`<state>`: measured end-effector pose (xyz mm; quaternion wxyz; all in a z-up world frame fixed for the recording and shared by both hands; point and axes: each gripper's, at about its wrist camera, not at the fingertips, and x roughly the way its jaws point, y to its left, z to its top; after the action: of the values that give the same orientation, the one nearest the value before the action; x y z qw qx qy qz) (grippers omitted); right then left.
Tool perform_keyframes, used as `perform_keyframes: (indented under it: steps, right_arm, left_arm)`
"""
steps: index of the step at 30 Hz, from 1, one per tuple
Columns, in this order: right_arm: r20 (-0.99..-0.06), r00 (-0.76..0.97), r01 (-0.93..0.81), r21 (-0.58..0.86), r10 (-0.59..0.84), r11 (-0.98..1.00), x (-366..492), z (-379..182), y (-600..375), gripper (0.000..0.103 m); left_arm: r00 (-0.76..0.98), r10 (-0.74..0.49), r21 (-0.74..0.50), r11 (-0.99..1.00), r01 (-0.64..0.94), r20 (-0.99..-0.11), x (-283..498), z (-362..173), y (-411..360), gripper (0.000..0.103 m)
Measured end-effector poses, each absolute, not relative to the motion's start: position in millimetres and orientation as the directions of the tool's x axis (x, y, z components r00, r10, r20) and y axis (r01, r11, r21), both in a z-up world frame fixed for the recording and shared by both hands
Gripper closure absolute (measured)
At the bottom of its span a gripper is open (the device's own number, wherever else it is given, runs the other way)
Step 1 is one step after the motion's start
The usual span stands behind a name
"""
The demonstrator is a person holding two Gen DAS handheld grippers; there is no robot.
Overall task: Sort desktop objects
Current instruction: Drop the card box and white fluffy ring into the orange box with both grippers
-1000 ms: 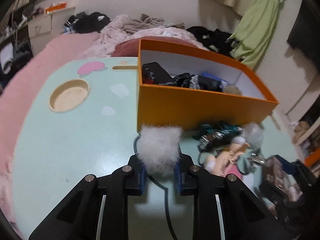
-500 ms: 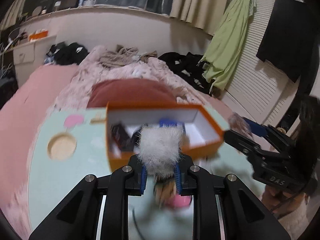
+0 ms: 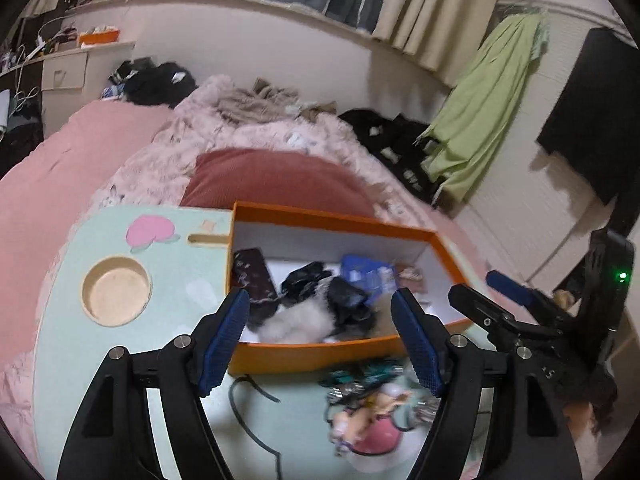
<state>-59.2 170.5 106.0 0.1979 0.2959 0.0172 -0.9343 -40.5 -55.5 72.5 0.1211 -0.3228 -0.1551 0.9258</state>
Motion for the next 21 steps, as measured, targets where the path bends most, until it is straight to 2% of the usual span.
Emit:
perform_keyframes:
  steps: [2, 4, 6, 12, 13, 14, 15, 16, 21]
  right_arm:
    - [-0.551, -0.746, 0.389, 0.095, -0.374, -0.916, -46.3, 112.2, 177.2, 0.007]
    - [-0.570, -0.738, 0.395, 0.068, -0.361, -0.916, -30.0, 109.8, 180.5, 0.006]
    - [-0.605, -0.720, 0.406, 0.030, -0.340, -0.913, -16.1, 99.1, 181.5, 0.005]
    - [-0.713, -0.607, 0.460, 0.045, -0.351, -0.887, 14.3, 42.6, 177.4, 0.005]
    - [-0.735, -0.596, 0.449, 0.027, -0.322, -0.893, 13.7, 31.6, 175.1, 0.005]
    - [-0.732, -0.620, 0.434, -0.021, -0.281, -0.901, 14.7, 26.7, 172.8, 0.001]
    - [-0.740, -0.623, 0.421, -0.044, -0.253, -0.906, 15.2, 23.2, 171.3, 0.000]
    - [-0.740, -0.623, 0.419, -0.042, -0.254, -0.907, 14.6, 22.5, 171.8, 0.000]
    - [-0.739, -0.624, 0.418, -0.044, -0.252, -0.907, 14.6, 21.4, 170.5, 0.000]
  left_arm:
    - [-0.772, 0.309, -0.332, -0.934, -0.136, -0.555, -25.1, 81.1, -51.0, 0.029]
    - [-0.756, 0.253, -0.243, -0.962, -0.128, -0.604, -9.2, 80.5, -41.2, 0.023]
    - [-0.720, 0.205, -0.155, -0.979, -0.136, -0.663, 6.9, 68.7, -27.5, 0.023]
    - [-0.578, 0.202, -0.146, -0.979, -0.143, -0.791, 23.2, 4.0, -15.4, 0.023]
    - [-0.584, 0.163, -0.107, -0.986, -0.129, -0.795, 23.0, -3.3, -12.7, 0.018]
    - [-0.600, 0.102, -0.043, -0.993, -0.111, -0.794, 22.4, -10.9, -9.8, 0.014]
    - [-0.595, 0.108, -0.053, -0.993, -0.110, -0.796, 21.0, -14.0, -10.2, 0.004]
    - [-0.591, 0.104, -0.050, -0.993, -0.108, -0.800, 19.3, -17.7, -10.0, 0.000]
    - [-0.595, 0.109, -0.054, -0.992, -0.110, -0.796, 14.7, -30.0, -10.6, 0.000]
